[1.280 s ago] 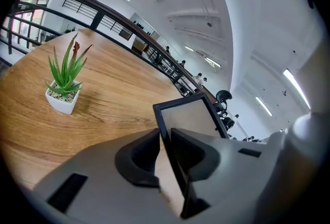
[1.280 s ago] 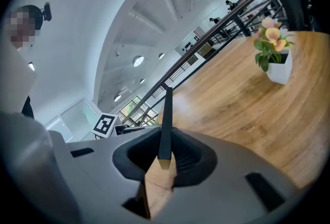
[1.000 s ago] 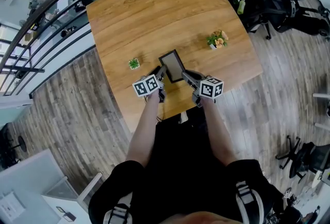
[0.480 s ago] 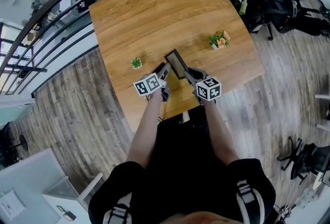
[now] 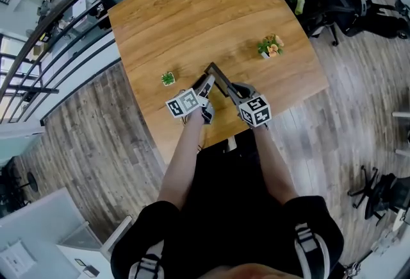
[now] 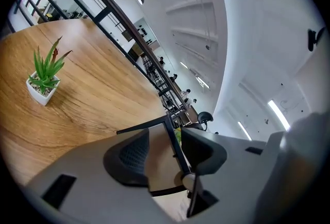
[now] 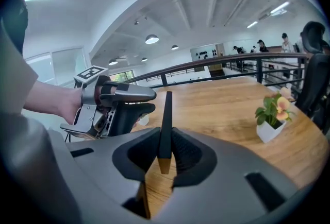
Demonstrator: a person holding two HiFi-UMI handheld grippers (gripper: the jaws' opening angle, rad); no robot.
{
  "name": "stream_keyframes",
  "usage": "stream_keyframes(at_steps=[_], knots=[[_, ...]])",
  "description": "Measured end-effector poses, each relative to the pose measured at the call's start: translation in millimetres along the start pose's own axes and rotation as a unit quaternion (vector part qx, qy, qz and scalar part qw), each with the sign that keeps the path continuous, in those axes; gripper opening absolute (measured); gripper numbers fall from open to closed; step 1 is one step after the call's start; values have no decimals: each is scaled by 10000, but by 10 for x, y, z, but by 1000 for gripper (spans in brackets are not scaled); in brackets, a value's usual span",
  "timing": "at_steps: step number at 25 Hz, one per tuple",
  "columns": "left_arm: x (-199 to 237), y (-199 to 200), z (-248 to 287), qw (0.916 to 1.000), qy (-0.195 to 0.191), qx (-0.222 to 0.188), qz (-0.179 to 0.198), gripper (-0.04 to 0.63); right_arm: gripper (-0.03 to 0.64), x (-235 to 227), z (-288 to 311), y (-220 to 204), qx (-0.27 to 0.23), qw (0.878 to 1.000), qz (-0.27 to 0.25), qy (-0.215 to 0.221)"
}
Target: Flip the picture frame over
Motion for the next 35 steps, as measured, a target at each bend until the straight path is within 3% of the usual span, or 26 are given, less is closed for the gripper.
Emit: stream_keyframes(at_steps=[6,11,19,29,35], knots=[[-29,-42,14,9998,-73,14,-181,207,77,86,-21,11,-8,9992,-364,-138],[-59,-83,67,9991,-156,-18,-393,212,77,214,-41,83,-44,9950,-961,-286],[-46,-155,111,9985,9,2,-547,212,77,341,-112,136,-11,9766,-2027,-712],[9,-208,153,9970,202,93,-746,212,77,481,-90,97,161,9400,-3237,-1064],[42,-216,141,9946,228,20,-1010,210,77,586,-70,73,295,9009,-4146,-1249]])
Point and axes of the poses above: the fingertips, and each gripper's own axes: z forward along the fingers, x to its left, y out of its top, the point moved 8 cm from there along -z, backward along the fingers, and after that the axes turned 3 degrees about -y, right-handed, at the moved point
